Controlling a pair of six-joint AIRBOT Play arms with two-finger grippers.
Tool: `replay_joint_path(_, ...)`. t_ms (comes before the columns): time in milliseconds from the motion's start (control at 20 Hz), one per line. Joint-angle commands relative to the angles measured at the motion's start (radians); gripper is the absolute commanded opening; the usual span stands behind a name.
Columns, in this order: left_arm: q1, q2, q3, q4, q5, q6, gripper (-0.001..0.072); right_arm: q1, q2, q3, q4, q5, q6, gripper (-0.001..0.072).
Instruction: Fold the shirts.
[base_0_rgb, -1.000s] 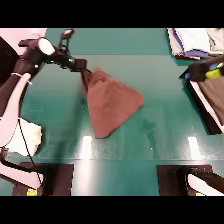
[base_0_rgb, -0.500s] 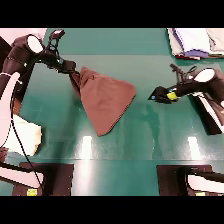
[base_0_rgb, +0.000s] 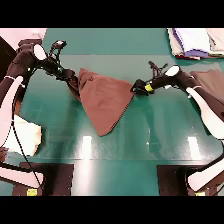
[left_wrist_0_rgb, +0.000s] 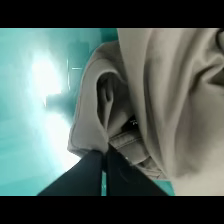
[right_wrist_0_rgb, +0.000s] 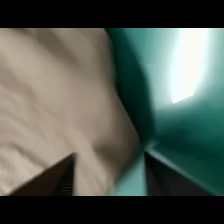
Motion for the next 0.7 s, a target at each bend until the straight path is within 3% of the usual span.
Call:
replay_joint_path(0,0.000,0.001,-0.005,0.007,0.002,-0.001,0.0022,0.046,-0.115,0.143,0.007,-0.006,0.005,0.0222)
replay_joint_path(50,0.000,0.001,-0.005,0.007,0.002,-0.007,0.0022,0.051,-0.129,0.180,0.004,-0.005,0.005,0.0077)
replay_joint_path(100,0.000,0.002,-0.004,0.013,0.004,-0.018,0.0021,0.050,-0.135,0.217,-0.007,0.007,0.005,0.0018)
replay_joint_path(250,0.026,0.055,-0.004,0.029,0.047,-0.045,0.0021,0.006,-0.090,0.351,-0.109,0.095,0.005,0.0017)
replay_joint_path(450,0.101,0.265,-0.004,0.029,0.149,-0.045,0.0021,-0.096,0.106,0.514,-0.333,0.229,0.005,0.0017)
replay_joint_path(650,0.122,0.527,-0.004,0.026,0.226,-0.042,0.0021,-0.191,0.348,0.582,-0.375,0.272,0.004,0.0017)
